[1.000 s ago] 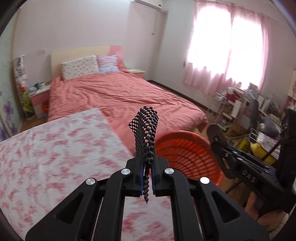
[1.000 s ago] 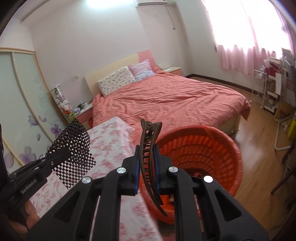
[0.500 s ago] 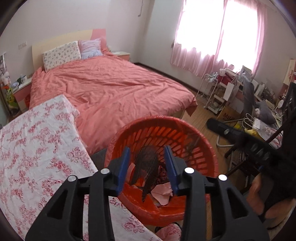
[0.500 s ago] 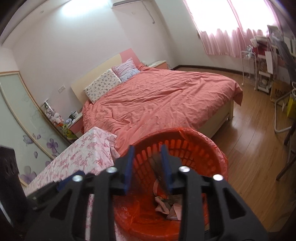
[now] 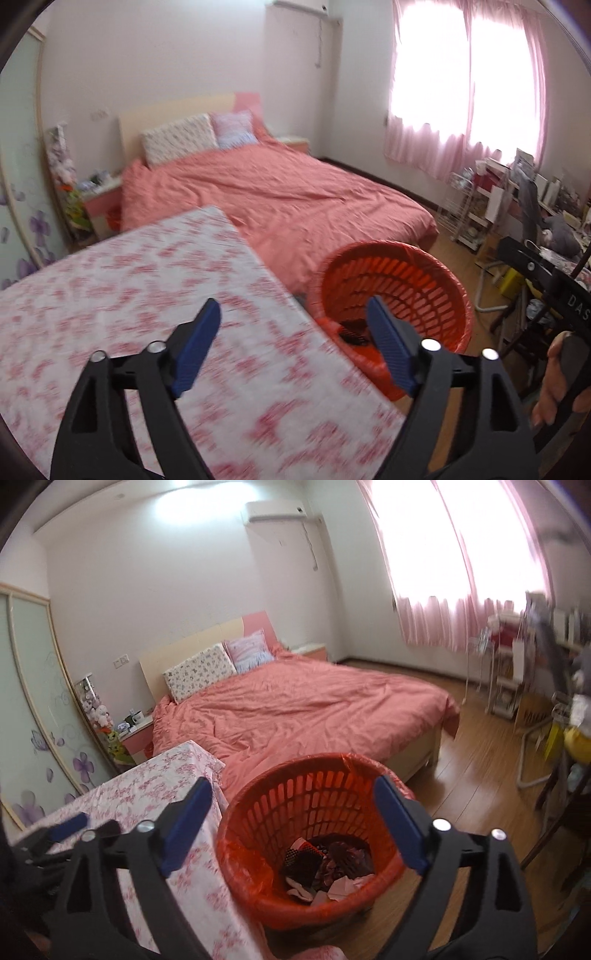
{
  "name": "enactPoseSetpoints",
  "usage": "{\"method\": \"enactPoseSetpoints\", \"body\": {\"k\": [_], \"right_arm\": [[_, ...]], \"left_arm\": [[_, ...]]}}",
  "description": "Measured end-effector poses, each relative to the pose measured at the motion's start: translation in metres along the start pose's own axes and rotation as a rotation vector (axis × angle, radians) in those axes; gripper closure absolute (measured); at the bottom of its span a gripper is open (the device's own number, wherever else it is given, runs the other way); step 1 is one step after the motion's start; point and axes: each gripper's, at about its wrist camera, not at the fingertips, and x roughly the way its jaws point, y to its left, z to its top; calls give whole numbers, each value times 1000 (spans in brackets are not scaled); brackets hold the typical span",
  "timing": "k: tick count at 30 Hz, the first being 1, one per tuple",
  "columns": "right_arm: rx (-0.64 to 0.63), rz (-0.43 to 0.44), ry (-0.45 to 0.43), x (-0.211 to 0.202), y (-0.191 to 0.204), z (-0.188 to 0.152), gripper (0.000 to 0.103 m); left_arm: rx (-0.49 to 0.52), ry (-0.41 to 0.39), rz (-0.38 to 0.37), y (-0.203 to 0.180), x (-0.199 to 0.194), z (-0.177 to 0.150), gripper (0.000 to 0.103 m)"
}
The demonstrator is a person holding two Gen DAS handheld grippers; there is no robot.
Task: Collect trash
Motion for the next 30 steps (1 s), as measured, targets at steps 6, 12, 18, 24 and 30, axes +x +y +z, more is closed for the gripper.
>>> {"method": "enactPoseSetpoints", "body": {"k": [6,12,18,24,30], "right_arm": [[-104,-107,-76,-61,35,-27,4],[-191,-176,-80,-103,62,-65,4],[-175,-190,-114,-136,75,-98,4],[-167,-219,-68,-151,89,-110,4],[-166,-198,14,-152,98,-119,4]], "left_arm": [[-17,-66,111,19,-59,-31,2],[-35,-102,254,28,-97,-69,2],[-106,-122,351,38,-124,-98,2],[-190,-124,413,49,-144,-116,2],[-219,-108,451,53,-154,-125,2]]}}
